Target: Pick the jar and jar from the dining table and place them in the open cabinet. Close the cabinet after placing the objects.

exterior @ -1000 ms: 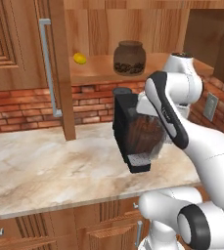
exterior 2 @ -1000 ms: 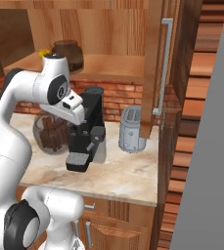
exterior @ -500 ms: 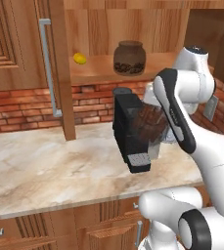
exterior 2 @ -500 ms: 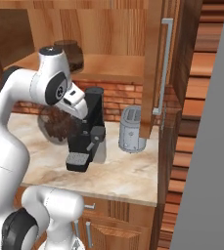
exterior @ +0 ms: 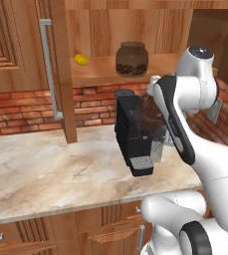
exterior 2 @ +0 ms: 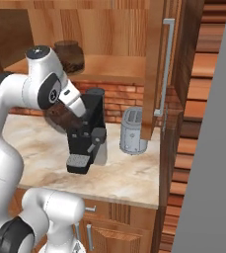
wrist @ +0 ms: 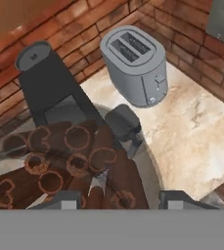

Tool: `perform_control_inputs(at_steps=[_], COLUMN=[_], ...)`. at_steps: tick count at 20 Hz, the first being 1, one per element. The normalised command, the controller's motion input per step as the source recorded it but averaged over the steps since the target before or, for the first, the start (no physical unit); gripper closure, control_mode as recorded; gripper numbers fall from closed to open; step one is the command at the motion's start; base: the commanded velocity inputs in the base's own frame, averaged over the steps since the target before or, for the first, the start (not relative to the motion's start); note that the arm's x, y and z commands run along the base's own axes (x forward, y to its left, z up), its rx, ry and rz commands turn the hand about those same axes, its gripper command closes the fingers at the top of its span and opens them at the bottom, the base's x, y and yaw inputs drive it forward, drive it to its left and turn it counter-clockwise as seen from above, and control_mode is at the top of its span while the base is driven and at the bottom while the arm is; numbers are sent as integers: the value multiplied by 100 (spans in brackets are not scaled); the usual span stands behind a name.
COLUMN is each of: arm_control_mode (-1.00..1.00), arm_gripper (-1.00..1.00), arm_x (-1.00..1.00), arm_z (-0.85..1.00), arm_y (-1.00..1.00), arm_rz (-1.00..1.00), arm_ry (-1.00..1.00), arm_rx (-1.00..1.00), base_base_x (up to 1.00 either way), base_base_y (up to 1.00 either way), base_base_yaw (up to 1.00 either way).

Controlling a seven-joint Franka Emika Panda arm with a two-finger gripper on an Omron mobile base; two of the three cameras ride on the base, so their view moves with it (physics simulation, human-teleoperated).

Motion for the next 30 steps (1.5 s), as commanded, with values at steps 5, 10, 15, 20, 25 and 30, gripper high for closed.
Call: perform_control_inputs(at_steps=[5,10,15,20,25,30], arm_control_mode=[-100,-100,-100,-100,-100,-100], arm_gripper=[100,100,100,100,100,100], arm_x=[12,0,15,36,44,59], arm_z=[27,24,30,36,24,22], arm_y=[-7,-26,-27,-28,-19,-18], arm_rz=[-18,-7,-4,-2,0,0], arm_ry=[-18,-16,-8,0,3,11], arm_rx=[4,10,14,17,15,14], base_base_x=[0,0,0,0,0,0], base_base_y=[0,0,0,0,0,0], base_base_yaw=[0,0,0,0,0,0])
